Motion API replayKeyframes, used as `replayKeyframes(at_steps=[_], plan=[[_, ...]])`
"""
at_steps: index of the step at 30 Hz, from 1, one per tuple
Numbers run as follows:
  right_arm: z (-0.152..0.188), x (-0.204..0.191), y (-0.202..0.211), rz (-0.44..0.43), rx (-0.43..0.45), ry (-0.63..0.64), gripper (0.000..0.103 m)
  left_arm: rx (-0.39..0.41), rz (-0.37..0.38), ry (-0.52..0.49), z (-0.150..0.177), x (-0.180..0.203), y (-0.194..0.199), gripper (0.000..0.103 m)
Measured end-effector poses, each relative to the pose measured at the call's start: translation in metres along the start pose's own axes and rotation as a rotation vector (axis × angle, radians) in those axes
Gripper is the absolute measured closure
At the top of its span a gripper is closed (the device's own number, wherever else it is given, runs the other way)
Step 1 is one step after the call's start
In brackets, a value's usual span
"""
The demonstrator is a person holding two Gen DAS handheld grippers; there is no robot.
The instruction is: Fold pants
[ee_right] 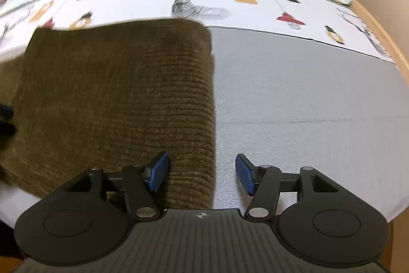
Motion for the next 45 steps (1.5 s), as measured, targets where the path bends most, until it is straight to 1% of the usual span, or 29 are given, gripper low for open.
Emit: replayKeyframes(at_steps=[1, 2, 3, 4, 5, 6, 7, 8, 9, 10, 12, 14, 17, 19, 20, 21, 22, 23, 24, 26, 28, 30, 34, 37, 41, 43, 45], plan=[[0.0, 0.0, 0.001, -0.003, -0.003, 0.003, 0.045, 0.008, 0.026, -0.012, 0.002, 0.003, 0.005, 0.072], [0.003, 0.0, 0.0, 0.001, -0.016, 0.014, 0.045, 0.004, 0.056, -0.057, 0.008, 0.009, 0.007, 0.072], [0.005, 0.001, -0.002, 0.006, -0.03, 0.023, 0.044, -0.03, 0.068, -0.098, 0.016, 0.014, 0.002, 0.072], [0.007, 0.0, -0.003, 0.006, -0.04, 0.024, 0.044, -0.053, 0.059, -0.128, 0.024, 0.017, -0.003, 0.071], [0.006, -0.001, -0.004, 0.008, -0.044, 0.023, 0.044, -0.037, 0.042, -0.165, 0.027, 0.02, -0.003, 0.071], [0.002, -0.001, -0.002, 0.016, -0.041, 0.023, 0.044, -0.029, 0.031, -0.161, 0.026, 0.02, 0.001, 0.071], [-0.002, -0.003, 0.002, 0.027, -0.029, 0.025, 0.045, -0.015, 0.008, -0.125, 0.023, 0.017, 0.005, 0.071], [-0.009, -0.003, 0.006, 0.033, -0.005, 0.027, 0.045, 0.016, -0.033, -0.063, 0.021, 0.01, 0.013, 0.071], [-0.019, -0.005, 0.013, 0.028, 0.03, 0.026, 0.045, 0.052, -0.059, -0.023, 0.019, 0.005, 0.023, 0.07], [-0.032, -0.006, 0.024, 0.014, 0.081, 0.023, 0.045, 0.088, -0.073, 0.006, 0.018, 0.002, 0.034, 0.069], [-0.058, -0.009, 0.047, -0.018, 0.179, 0.011, 0.045, 0.189, -0.101, 0.09, 0.016, -0.009, 0.064, 0.066], [-0.082, -0.011, 0.066, -0.061, 0.263, 0.011, 0.045, 0.257, -0.124, 0.156, 0.017, -0.022, 0.089, 0.064], [-0.109, -0.019, 0.088, -0.117, 0.374, 0.062, 0.043, 0.325, -0.159, 0.19, 0.021, -0.037, 0.123, 0.062], [-0.117, -0.025, 0.092, -0.131, 0.44, 0.095, 0.042, 0.357, -0.181, 0.21, 0.031, -0.047, 0.141, 0.061], [-0.118, -0.025, 0.09, -0.129, 0.456, 0.091, 0.042, 0.373, -0.191, 0.239, 0.038, -0.054, 0.148, 0.061], [-0.114, -0.026, 0.085, -0.127, 0.459, 0.07, 0.042, 0.39, -0.194, 0.304, 0.051, -0.068, 0.154, 0.061], [-0.109, -0.025, 0.075, -0.126, 0.448, 0.036, 0.042, 0.384, -0.197, 0.387, 0.055, -0.076, 0.152, 0.062], [-0.105, -0.028, 0.065, -0.122, 0.403, 0.014, 0.043, 0.365, -0.21, 0.452, 0.065, -0.087, 0.152, 0.062], [-0.105, -0.032, 0.058, -0.116, 0.366, 0.011, 0.047, 0.378, -0.244, 0.476, 0.07, -0.095, 0.158, 0.063], [-0.106, -0.041, 0.055, -0.121, 0.39, 0.005, 0.047, 0.391, -0.3, 0.489, 0.079, -0.107, 0.162, 0.063], [-0.104, -0.052, 0.05, -0.132, 0.372, 0.025, 0.047, 0.354, -0.353, 0.504, 0.089, -0.116, 0.164, 0.063], [-0.104, -0.062, 0.045, -0.138, 0.359, 0.047, 0.047, 0.339, -0.388, 0.517, 0.097, -0.123, 0.166, 0.063], [-0.107, -0.074, 0.038, -0.149, 0.338, 0.035, 0.047, 0.327, -0.426, 0.571, 0.107, -0.138, 0.165, 0.063], [-0.11, -0.081, 0.029, -0.148, 0.321, 0.021, 0.046, 0.307, -0.443, 0.585, 0.119, -0.14, 0.178, 0.062], [-0.111, -0.089, 0.024, -0.155, 0.313, 0.029, 0.046, 0.282, -0.455, 0.615, 0.13, -0.149, 0.18, 0.061], [-0.11, -0.092, 0.023, -0.158, 0.311, 0.04, 0.046, 0.264, -0.465, 0.647, 0.138, -0.157, 0.181, 0.056], [-0.11, -0.093, 0.022, -0.158, 0.311, 0.048, 0.046, 0.253, -0.469, 0.692, 0.146, -0.164, 0.184, 0.044]])
Point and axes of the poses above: each gripper's, at about its wrist camera, not at the fingertips, and y roughly against the way its jaws point, x to its right, z to its underside, the point moved 3 cm from there along -y, roughly the way its jaws point, and after that the axes turned 13 degrees about x, right-handed, at the moved point
